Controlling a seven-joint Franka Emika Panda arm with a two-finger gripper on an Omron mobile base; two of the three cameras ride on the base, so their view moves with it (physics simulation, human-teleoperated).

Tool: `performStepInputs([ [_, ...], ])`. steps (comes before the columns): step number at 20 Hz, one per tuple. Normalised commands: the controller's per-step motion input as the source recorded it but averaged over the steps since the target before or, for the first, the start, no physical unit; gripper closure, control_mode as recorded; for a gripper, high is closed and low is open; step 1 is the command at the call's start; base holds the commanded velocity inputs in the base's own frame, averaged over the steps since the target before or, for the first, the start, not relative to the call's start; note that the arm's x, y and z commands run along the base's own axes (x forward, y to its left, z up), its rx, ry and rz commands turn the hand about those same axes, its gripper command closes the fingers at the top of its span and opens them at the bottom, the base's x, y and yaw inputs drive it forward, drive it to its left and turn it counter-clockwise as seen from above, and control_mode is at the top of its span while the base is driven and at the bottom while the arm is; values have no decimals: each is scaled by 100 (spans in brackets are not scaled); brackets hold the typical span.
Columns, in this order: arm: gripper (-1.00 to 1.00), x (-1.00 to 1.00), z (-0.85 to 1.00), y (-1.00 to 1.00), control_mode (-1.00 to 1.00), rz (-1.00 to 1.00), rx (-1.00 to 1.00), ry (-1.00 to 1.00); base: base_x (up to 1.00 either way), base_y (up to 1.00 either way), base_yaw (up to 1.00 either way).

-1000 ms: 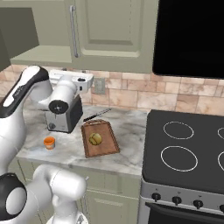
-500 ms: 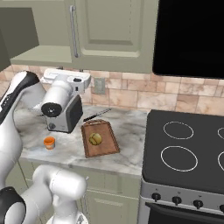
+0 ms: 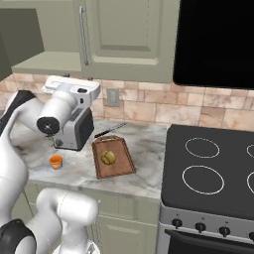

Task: Pick the bread, place it on the cutting board, pick the jam, place it on the counter, and close the cabinet.

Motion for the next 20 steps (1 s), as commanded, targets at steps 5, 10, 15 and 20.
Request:
performStepInputs([
  [5,-100,-36,35,0,-100,-9,0,6,0,0,0],
  [10,-100,-39,37,0,-100,-10,0,8,0,0,0],
  [15,-100,-37,35,1,-100,-11,0,9,0,0,0],
  [20,-100,-34,32,1,-100,-10,0,10,0,0,0],
])
